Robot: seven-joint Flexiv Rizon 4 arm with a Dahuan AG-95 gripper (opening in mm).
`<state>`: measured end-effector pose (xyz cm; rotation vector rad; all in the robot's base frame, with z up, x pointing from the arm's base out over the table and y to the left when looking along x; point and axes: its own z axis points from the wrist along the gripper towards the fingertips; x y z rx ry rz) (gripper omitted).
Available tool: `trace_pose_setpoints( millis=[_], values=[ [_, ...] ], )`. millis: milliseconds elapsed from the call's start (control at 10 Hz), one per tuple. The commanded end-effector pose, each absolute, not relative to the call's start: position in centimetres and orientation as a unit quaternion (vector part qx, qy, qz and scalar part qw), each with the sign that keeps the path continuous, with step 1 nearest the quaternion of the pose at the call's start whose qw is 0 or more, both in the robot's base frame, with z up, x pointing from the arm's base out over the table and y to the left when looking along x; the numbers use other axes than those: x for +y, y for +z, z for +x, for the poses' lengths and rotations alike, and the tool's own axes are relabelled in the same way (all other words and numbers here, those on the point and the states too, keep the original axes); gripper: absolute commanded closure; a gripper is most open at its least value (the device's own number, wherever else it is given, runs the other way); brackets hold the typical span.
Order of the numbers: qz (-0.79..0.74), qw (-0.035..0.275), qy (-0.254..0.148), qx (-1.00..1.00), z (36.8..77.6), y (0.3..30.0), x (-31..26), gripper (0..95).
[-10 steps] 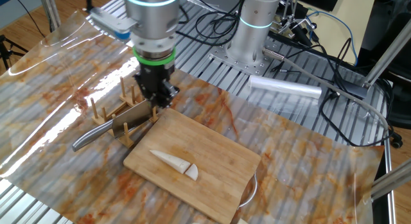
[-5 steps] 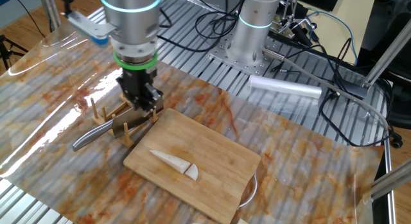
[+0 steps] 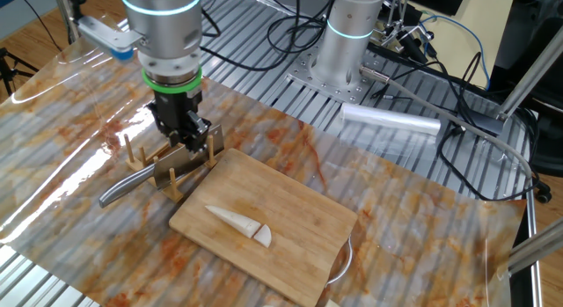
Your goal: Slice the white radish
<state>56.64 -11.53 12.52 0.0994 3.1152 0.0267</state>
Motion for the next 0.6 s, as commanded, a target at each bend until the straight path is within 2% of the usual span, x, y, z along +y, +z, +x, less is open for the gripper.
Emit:
trace_pose_setpoints(
  millis=[100, 500, 600],
  values=[
    [0.028, 0.012, 0.010, 0.999, 56.8, 12.1, -12.0, 57.0],
    [0.026, 0.012, 0.016, 0.999, 56.8, 10.5, -13.1, 57.0],
    [0.028, 0.012, 0.017, 0.999, 56.7, 10.3, -13.2, 76.0]
  ],
)
